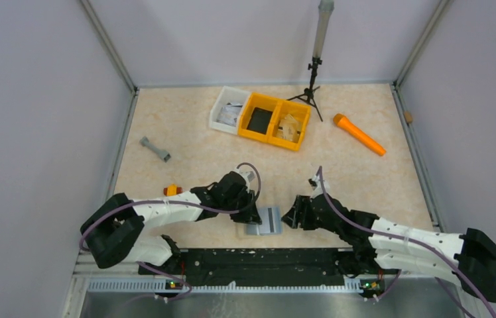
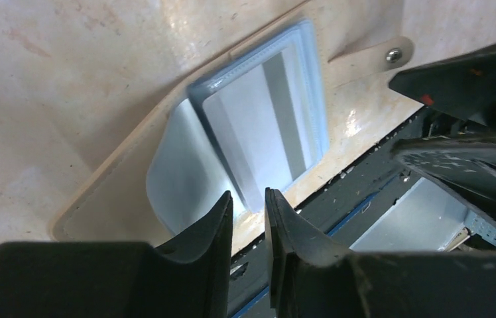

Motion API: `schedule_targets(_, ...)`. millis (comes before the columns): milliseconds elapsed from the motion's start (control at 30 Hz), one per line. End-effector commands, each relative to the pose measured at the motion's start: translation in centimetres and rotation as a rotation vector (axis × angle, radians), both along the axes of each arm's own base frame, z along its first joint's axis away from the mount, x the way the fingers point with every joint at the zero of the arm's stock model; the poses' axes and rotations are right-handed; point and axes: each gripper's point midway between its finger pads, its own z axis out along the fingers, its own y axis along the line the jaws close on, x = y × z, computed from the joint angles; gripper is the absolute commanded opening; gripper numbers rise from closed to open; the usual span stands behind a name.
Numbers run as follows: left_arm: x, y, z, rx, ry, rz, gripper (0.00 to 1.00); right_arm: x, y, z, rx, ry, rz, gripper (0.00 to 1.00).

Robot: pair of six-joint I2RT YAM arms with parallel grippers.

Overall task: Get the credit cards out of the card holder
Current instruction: Remove the credit card from the card holder.

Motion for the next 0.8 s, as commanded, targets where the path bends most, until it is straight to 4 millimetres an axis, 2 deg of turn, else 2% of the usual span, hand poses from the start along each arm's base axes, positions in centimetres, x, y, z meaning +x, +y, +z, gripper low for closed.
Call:
schedule_targets(0, 0.5, -0.8, 0.1, -0.047, 0.000, 0.006, 0.27, -0.1, 0.4, 0.9, 0.038, -0.027, 0.031, 0.54)
schedule_targets(67, 0.5, -0.4, -0.2, -0.034, 0.000, 0.021, 0.29, 0.0, 0.5, 0.3, 0.014, -0.019, 0.037, 0.54)
schedule_targets(167, 0.5, -0.2, -0.5, -0.029, 0.003, 0.026, 0.36, -0.4, 0.4, -1.4, -0.074, 0.030, 0.072, 0.63)
schedule_targets(267, 0.2, -0.5, -0.7, -0.065, 0.021, 0.023, 0.37, -0.5, 0.2, -2.3, -0.125, 0.053, 0.074, 0.64)
schedule_targets(367, -0.1, -1.1, -0.9, -0.113, 0.047, 0.011, 0.36, -0.7, 0.1, -2.9, -0.083, 0.050, 0.061, 0.66)
schedule_targets(567, -0.2, -1.5, -1.2, -0.156, 0.074, 0.016, 0.31, -0.7, 1.3, -2.8, -0.005, 0.048, 0.068, 0.50)
schedule_targets(767, 0.0, -1.3, -1.2, -0.235, 0.092, 0.040, 0.26, -1.3, 2.3, -3.8, 0.017, 0.091, 0.100, 0.43)
